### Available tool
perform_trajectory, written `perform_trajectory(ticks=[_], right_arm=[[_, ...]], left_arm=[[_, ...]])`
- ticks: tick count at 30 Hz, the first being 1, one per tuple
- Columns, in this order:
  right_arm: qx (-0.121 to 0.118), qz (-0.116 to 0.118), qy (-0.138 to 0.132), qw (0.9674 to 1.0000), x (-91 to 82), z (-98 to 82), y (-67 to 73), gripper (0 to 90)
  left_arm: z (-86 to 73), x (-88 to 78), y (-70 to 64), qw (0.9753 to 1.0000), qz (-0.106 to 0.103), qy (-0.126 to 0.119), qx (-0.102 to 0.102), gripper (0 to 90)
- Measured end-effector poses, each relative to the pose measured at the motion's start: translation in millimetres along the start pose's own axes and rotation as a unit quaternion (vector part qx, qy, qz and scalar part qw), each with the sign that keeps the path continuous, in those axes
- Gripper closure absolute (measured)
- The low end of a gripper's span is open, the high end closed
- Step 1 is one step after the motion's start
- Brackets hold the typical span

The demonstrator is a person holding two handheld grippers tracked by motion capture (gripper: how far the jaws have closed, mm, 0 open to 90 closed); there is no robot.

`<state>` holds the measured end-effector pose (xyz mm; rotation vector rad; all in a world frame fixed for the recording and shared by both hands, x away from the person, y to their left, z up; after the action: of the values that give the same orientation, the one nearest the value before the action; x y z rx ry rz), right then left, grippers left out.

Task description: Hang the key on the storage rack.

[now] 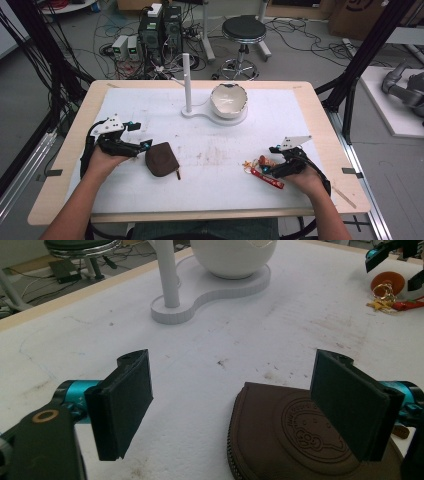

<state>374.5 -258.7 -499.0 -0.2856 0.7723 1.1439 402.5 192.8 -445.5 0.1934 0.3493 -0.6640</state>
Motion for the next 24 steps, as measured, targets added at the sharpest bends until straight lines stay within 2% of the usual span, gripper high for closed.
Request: perform_trajectory(ticks=[3, 7, 10, 18, 20, 24], right_arm=[[0.002, 0.0, 0.008, 1.0, 0.3, -4.1, -1.0, 17.1], [-0.006, 0.0, 0.024, 0.9997, 6.4, -4.6, -0.3, 17.1], [0.001, -0.002, 0.036, 0.9994, 11.4, -6.7, -1.7, 17.6], [-0.01, 0.0, 0.039, 0.9992, 10.2, -6.3, -1.0, 33.6], [-0.019, 0.008, 0.037, 0.9991, 9.9, -5.2, 1.8, 48.0], [-0.02, 0.003, 0.039, 0.999, 10.1, -4.3, 3.4, 49.0]], left_arm=[[-0.6, 0.7, 0.2, 1.0, 0.0, 0.002, 0.001, 17.3], [-0.6, 1.0, -1.0, 1.0, -0.001, 0.004, 0.004, 17.3], [-0.6, 1.3, -1.4, 1.0, 0.0, 0.004, 0.004, 17.3], [-1.0, 1.8, -2.0, 1.0, -0.001, 0.005, 0.005, 17.3], [-0.9, 1.8, -2.2, 1.0, -0.002, 0.005, 0.005, 17.3], [-0.8, 1.6, -2.4, 1.0, -0.002, 0.005, 0.006, 17.3]])
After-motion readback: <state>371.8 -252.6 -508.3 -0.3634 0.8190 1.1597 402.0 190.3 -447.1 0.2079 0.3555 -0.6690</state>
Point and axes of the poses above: each handheld gripper's, and its own axes: x roughly forward along the jaws, z roughly out of its top, y roughly to its left, the point moved 8 cm from there along x, roughly forward along the jaws, and after that the axes turned 13 degrees about z, right-handed, at the moved point
